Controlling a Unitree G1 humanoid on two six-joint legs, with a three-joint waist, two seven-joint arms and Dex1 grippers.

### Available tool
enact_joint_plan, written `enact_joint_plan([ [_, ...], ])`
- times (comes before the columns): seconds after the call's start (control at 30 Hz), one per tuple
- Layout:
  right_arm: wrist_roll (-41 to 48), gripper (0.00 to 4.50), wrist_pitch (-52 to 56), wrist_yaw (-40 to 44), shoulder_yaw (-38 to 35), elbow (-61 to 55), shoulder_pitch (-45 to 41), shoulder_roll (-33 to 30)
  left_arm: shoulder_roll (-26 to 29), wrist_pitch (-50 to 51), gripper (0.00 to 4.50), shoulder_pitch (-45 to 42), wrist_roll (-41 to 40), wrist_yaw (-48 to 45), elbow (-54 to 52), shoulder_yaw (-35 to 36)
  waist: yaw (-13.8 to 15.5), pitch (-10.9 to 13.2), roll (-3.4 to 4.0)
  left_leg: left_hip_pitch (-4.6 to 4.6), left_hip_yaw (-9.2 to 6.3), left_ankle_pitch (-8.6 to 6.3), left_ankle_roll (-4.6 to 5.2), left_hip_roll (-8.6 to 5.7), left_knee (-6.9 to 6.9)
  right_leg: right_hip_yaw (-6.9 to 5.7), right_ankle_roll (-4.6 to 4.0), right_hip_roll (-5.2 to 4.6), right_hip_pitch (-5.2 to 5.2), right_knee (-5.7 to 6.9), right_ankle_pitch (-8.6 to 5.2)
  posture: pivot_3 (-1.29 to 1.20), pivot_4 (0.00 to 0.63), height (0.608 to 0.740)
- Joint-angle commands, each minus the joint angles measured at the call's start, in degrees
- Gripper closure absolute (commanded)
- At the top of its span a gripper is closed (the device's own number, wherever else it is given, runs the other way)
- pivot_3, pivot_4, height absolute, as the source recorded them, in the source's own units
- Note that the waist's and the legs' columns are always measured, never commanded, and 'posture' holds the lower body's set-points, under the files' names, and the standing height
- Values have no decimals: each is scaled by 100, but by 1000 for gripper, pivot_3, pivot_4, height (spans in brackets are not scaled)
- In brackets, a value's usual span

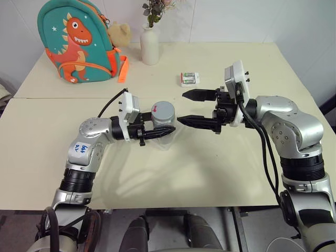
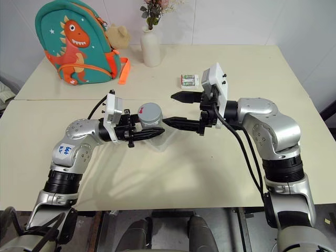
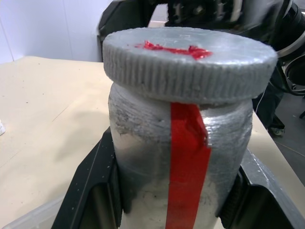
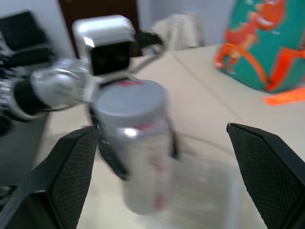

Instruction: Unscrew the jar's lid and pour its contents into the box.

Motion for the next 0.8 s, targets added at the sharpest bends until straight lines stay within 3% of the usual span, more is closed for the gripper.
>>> enact_joint_plan([
  [0.03, 97, 18, 9, -90, 0, -173, -171, 174, 38, -77, 2518, -79, -79, -42, -213, 64, -5, 0, 0, 0, 0, 0, 0, 0, 0, 0, 0, 0, 0, 1, 0, 0, 150, 740],
  [0.23, -351, 18, -88, -374, 359, 182, -492, 521, 32, -55, 2518, -91, -85, -64, -217, 48, -7, 0, 0, 1, 0, 0, 0, 0, 1, 0, 0, 0, -1, 3, 0, 0, 150, 740],
  [0.67, -414, 18, -13, -274, 517, 196, -603, 761, -3, -48, 2518, -65, -86, -42, -246, 32, 0, 0, 0, -1, 0, 0, 0, 0, 1, 0, 0, 0, -1, 2, 0, 0, 150, 740],
  [0.8, -382, 904, -7, -276, 481, 180, -601, 835, -8, -47, 2518, -58, -87, -29, -251, 33, -1, 0, 0, -1, 0, 0, 0, 0, 0, -1, 0, 0, -2, 1, 0, 0, 150, 740],
])
